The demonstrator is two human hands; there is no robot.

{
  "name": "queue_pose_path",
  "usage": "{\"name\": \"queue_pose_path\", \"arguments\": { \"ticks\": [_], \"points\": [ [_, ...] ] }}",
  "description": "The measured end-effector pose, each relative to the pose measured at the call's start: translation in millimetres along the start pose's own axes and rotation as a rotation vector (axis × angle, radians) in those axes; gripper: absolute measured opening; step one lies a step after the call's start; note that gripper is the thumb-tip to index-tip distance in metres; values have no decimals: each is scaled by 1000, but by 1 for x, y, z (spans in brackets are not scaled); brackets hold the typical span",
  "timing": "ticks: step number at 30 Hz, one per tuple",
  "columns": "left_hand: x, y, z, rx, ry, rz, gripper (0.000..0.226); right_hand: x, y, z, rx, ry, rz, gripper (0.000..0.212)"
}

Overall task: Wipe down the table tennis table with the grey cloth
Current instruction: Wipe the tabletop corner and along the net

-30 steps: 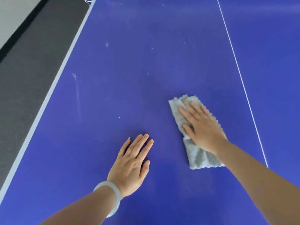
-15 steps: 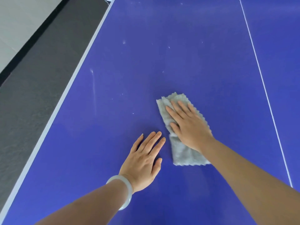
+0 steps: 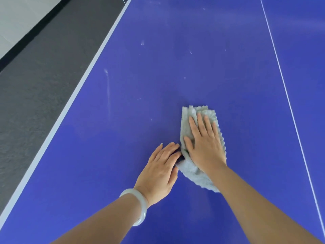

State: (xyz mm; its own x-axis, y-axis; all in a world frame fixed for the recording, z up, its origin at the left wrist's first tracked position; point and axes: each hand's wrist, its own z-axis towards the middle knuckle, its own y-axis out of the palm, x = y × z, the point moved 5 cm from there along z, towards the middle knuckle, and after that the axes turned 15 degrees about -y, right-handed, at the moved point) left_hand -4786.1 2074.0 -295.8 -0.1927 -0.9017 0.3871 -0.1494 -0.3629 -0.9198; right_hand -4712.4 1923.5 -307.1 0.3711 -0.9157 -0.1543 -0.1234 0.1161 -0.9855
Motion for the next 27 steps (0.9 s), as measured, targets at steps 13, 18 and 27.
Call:
{"name": "queue_pose_path", "arguments": {
  "ticks": [13, 18, 27],
  "points": [
    [-153, -59, 10, 134, -461, 211, 68, 4, -10, 25, 140, 561, 137, 68],
    [-156, -59, 11, 118, -464, 232, 67, -133, 15, 54, 41, -64, 107, 62],
    [-157, -57, 11, 99, -475, 240, 63, 42, -13, 32, 71, 320, 72, 62]
  ]
}}
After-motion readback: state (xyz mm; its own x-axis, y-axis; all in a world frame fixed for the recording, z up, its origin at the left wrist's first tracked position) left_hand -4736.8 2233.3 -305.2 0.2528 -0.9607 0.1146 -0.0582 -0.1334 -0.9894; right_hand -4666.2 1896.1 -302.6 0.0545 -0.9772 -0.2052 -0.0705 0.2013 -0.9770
